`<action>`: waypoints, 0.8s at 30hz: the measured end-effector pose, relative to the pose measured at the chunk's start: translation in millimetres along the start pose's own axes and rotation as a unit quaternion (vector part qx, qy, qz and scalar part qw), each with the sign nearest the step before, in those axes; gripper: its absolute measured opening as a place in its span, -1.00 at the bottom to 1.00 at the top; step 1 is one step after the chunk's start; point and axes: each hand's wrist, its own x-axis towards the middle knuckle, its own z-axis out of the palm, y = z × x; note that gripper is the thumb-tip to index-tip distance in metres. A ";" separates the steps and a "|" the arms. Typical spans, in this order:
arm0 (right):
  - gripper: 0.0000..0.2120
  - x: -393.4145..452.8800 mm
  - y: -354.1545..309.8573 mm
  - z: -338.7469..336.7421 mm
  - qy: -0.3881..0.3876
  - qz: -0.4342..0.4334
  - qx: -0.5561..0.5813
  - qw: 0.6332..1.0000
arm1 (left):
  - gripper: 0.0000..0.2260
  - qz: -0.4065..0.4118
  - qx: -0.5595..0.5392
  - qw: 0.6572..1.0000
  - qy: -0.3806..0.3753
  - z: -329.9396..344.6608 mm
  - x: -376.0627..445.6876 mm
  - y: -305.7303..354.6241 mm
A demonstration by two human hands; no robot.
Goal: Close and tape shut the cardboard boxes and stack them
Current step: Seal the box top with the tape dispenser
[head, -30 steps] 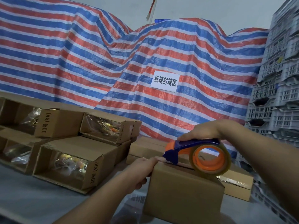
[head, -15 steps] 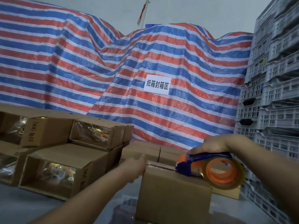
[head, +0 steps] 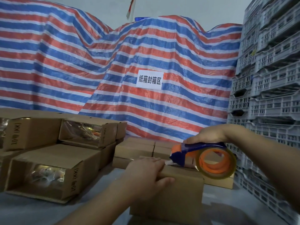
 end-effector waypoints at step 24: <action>-0.27 -23.1 53.8 12.4 0.021 0.011 0.003 1.000 | -0.43 0.038 -0.036 0.998 -0.024 15.4 35.7 52.0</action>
